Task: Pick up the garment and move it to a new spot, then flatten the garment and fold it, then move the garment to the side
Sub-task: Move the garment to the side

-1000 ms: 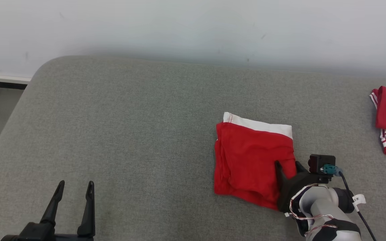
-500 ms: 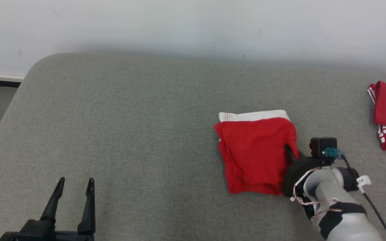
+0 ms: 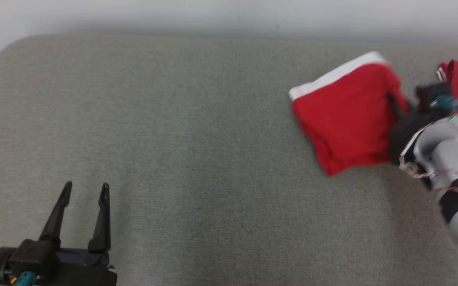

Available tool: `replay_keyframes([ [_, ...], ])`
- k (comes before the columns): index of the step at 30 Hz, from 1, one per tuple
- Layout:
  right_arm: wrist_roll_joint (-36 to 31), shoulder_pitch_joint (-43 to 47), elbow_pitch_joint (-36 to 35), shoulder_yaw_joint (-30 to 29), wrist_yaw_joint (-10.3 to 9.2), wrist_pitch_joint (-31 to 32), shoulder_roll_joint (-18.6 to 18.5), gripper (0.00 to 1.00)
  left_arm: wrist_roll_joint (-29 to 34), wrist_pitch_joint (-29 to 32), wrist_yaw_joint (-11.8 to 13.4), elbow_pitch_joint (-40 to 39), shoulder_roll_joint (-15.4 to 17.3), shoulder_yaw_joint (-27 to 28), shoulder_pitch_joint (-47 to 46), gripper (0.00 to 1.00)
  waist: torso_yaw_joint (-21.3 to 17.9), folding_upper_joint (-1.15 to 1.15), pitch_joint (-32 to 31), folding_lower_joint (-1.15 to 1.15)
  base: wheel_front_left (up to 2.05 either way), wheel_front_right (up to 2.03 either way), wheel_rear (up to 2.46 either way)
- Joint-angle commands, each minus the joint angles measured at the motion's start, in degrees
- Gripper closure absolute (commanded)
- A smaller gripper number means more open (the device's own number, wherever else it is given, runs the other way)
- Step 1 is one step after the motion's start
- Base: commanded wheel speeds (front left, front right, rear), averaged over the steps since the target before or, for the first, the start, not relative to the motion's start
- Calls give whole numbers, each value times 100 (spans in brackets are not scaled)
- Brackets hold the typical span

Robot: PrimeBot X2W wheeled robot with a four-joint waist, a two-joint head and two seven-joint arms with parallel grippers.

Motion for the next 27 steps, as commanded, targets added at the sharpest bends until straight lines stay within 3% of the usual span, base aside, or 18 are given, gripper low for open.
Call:
replay_keyframes([
  [1,90,-143,-119,82,-17,48,-164,100,-23,-16,12,-68,33,17,-120,0,-309,-1,480,-1,0,0,0],
  [12,566,-848,-1158,369,-17,572,-1569,100,17,-16,12,-466,383,-26,-520,0,-1020,-1,1489,-1,0,0,0],
  [19,588,-1008,-1493,67,-18,821,-2270,100,83,-17,12,-920,625,-86,-739,0,-1296,-1,2028,-1,0,0,0],
  [27,222,-1174,-1553,-182,-18,862,-2557,100,124,-17,12,-1225,790,-121,-869,0,-1392,-1,2361,-1,0,0,0],
])
